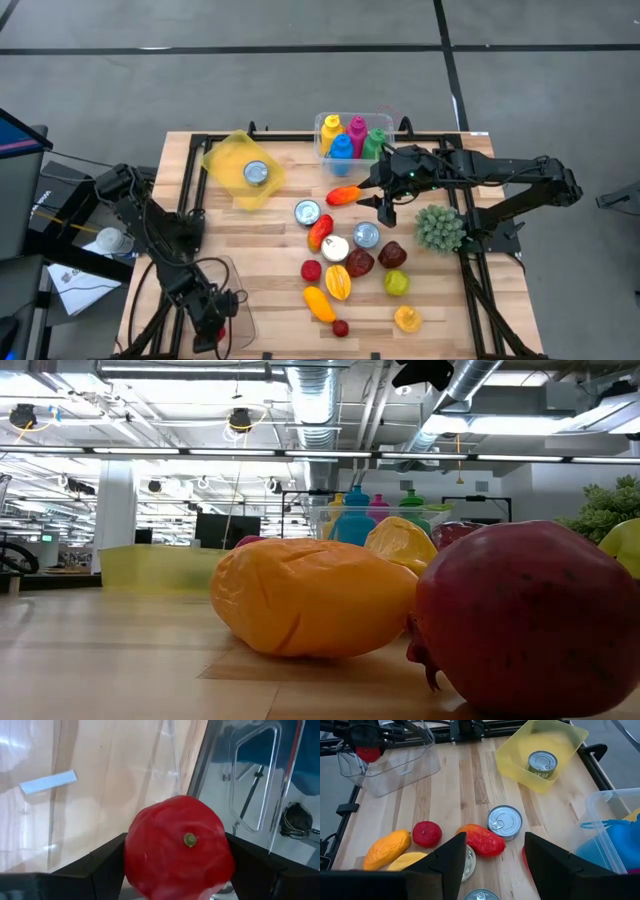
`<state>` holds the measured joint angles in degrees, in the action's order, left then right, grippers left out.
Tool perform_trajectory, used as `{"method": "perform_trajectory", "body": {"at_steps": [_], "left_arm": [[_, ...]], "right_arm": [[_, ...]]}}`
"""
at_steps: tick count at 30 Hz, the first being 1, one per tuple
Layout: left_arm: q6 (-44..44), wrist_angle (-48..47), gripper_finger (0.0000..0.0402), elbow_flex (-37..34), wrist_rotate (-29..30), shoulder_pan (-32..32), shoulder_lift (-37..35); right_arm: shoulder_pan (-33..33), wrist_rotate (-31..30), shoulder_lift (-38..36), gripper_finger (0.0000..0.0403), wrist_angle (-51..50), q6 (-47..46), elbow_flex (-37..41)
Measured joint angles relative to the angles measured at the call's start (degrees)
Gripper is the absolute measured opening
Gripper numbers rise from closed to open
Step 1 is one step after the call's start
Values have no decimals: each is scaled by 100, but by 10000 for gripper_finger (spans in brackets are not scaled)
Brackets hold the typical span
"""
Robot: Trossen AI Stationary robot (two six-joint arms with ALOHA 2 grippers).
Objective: Pick & Place Food Item
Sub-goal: Put the top red tomato into the transparent bin, then put the blue tuna can into the yellow bin
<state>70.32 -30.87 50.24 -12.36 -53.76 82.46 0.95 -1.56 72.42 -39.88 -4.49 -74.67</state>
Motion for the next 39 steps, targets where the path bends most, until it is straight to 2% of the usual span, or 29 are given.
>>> {"method": "perform_trajectory", "body": {"at_steps": [6,20,28,32,39], "left_arm": [[0,416,289,-97,33,-20,0],[2,534,342,-131,-118,-57,2],[2,603,343,-129,-339,34,-38],[9,575,336,-131,-652,335,-371],[311,568,333,-129,-578,1003,-1675]], "right_arm": [[-7,0,0,193,-1,0,0],[-7,0,0,193,-2,0,-2],[-7,0,0,193,-4,0,-1],[-7,0,0,193,-4,0,-2],[-7,2,0,193,-84,0,-2]]}}
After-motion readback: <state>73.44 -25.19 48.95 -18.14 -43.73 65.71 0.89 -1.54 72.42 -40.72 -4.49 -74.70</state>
